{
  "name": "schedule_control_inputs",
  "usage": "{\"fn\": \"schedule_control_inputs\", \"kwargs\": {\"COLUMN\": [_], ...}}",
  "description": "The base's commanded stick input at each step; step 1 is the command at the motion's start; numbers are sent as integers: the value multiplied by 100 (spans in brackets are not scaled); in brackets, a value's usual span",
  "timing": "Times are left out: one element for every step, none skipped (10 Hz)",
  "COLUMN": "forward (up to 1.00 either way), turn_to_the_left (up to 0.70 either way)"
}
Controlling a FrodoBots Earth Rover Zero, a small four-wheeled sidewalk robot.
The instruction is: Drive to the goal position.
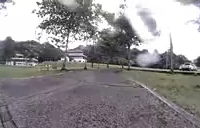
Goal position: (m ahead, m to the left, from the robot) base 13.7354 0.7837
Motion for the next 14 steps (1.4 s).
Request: {"fn": "schedule_control_inputs", "kwargs": {"forward": [70, 70, 70, 70, 70, 70, 70, 70, 70, 70, 70, 70, 70, 70], "turn_to_the_left": [0, 0, 0, 0, 0, 0, 0, 0, 0, 0, 0, 0, 0, 0]}}
